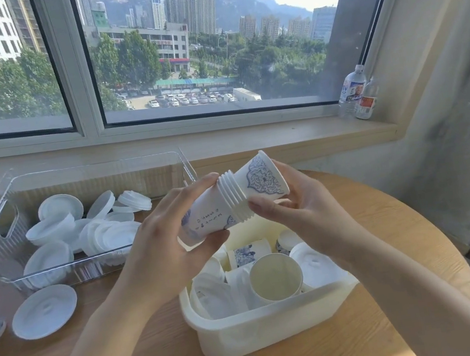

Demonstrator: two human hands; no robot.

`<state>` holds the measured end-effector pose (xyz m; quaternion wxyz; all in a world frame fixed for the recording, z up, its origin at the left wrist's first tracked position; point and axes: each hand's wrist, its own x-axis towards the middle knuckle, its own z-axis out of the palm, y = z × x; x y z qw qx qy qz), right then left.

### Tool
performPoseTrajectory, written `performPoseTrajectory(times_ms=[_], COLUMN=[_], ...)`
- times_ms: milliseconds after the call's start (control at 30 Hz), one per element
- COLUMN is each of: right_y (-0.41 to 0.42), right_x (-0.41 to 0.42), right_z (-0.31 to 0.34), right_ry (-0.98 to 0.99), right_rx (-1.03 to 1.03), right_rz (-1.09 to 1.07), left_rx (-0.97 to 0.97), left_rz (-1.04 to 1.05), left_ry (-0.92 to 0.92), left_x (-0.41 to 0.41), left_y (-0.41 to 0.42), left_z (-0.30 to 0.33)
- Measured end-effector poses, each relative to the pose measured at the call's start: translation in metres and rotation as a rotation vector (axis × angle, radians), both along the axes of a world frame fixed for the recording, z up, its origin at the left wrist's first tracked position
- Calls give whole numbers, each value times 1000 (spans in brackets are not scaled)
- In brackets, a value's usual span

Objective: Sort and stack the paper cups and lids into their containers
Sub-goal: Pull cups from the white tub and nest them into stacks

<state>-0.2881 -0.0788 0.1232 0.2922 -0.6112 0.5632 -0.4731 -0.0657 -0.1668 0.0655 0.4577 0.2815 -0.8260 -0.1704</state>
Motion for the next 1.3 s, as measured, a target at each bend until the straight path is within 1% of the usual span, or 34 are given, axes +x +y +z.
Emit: performPoseTrajectory(times_ms=[100, 267, 533, 600, 700, 767, 833, 900, 967, 1133, 1300], right_y=[2, 3, 0, -2, -3, -2, -1, -1, -4, -20, -30], right_x=[0, -4, -8, -18, -37, -50, -57, -61, -62, -64, -62], right_z=[-1, 1, 0, -3, -13, -20, -23, -24, -26, -37, -42], right_ry=[83, 59, 165, 313, 654, 822, 938, 1011, 1039, 1037, 1056], right_rx=[54, 70, 104, 103, 109, 134, 200, 253, 284, 327, 350], right_rz=[9, -22, -14, -38, -94, -141, -151, -147, -141, -107, -132], left_rx=[3, 3, 7, 13, 20, 30, 32, 33, 34, 49, 48], left_rz=[-1, 3, 2, 27, 57, 58, 54, 54, 53, 42, 37], left_ry=[-5, -15, -51, -57, -56, -60, -60, -60, -59, -56, -50], left_x=[1, 3, 3, 4, 6, 7, 6, 5, 4, 5, 4], left_y=[-1, -1, 1, -1, -6, -7, -7, -6, -7, -7, -7], left_z=[0, 0, 1, 0, -2, -3, -4, -5, -6, -6, -6])
